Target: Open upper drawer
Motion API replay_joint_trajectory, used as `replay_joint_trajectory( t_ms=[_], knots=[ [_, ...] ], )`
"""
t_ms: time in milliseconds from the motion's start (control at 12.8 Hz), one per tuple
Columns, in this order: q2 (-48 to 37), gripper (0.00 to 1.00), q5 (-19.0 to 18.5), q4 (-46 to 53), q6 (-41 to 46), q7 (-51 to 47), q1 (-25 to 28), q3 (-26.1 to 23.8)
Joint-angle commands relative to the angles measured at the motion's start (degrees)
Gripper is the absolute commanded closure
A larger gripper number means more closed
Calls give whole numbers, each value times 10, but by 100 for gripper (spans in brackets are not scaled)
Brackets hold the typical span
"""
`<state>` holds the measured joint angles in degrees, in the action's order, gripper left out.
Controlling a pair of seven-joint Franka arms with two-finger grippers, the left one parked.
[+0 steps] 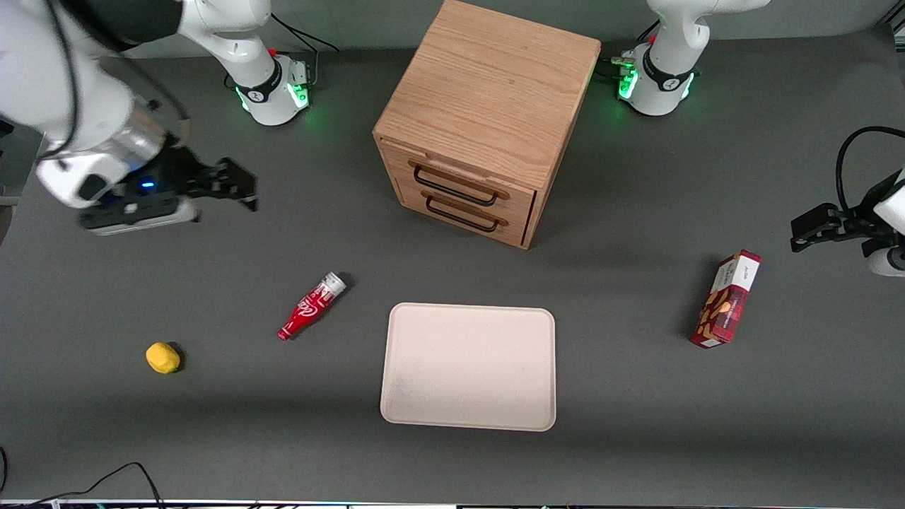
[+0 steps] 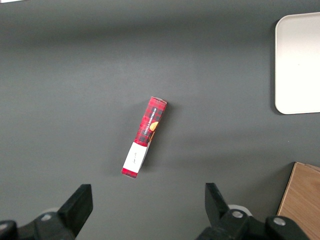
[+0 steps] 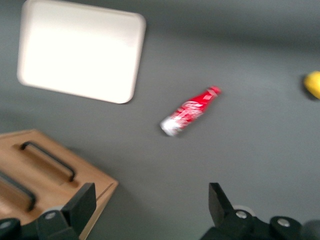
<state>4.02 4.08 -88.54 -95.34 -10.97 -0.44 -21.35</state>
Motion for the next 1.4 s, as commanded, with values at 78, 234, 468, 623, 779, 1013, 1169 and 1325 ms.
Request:
replay_joint_trajectory(
  t_ms=[78,234,468,623,779,1013,1169,1325],
  knots=[
    [74,0,0,80,22,9,88,-16],
    [101,0,-17,100,17,9,140,-17],
    [143,0,-50,129,14,10,226,-18],
    [171,0,-71,149,13,17,257,-18],
    [184,0,-85,148,-13,54,267,-18],
    [216,0,-79,143,-42,104,268,-18],
    [233,0,-82,134,-69,119,271,-18],
    [239,0,-84,117,-94,157,275,-18]
  ],
)
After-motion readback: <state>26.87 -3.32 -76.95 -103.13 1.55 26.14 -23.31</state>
